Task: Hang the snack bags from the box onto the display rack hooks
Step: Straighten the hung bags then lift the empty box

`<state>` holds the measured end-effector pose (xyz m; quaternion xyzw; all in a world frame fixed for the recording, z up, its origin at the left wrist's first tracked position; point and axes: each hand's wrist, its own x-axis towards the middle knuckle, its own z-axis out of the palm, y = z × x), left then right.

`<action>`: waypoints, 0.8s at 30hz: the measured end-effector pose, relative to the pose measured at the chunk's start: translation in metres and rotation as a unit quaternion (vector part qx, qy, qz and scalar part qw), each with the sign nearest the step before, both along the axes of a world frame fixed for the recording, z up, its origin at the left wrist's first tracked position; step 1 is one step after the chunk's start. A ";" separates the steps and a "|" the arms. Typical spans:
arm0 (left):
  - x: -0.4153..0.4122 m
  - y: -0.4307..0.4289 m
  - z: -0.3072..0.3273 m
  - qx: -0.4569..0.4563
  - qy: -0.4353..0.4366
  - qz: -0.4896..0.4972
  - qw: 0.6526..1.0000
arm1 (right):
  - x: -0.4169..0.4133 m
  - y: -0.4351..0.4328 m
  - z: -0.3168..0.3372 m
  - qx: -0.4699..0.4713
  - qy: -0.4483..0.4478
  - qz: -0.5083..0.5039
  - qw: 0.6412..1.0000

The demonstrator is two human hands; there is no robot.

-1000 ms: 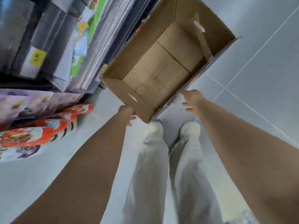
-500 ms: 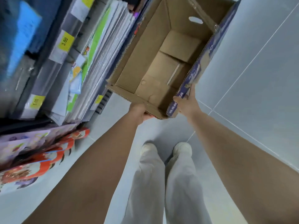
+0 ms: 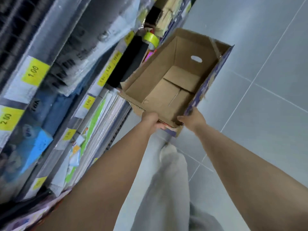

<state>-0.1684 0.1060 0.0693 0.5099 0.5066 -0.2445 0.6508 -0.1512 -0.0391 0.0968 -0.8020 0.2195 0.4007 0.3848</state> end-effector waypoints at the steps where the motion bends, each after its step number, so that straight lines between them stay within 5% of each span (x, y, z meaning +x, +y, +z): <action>1: 0.018 -0.003 -0.002 -0.007 0.006 0.016 1.000 | 0.017 -0.003 -0.001 0.001 -0.006 -0.001 1.000; 11: 0.145 -0.051 -0.051 -0.079 -0.026 0.045 0.996 | 0.141 -0.043 -0.053 -0.050 -0.005 0.008 0.999; 18: 0.180 -0.075 -0.082 -0.057 -0.010 0.033 0.998 | 0.175 -0.067 -0.095 -0.024 -0.011 -0.085 0.996; 24: 0.183 -0.075 -0.092 -0.022 0.038 -0.093 0.995 | 0.176 -0.084 -0.113 0.002 0.094 -0.039 0.995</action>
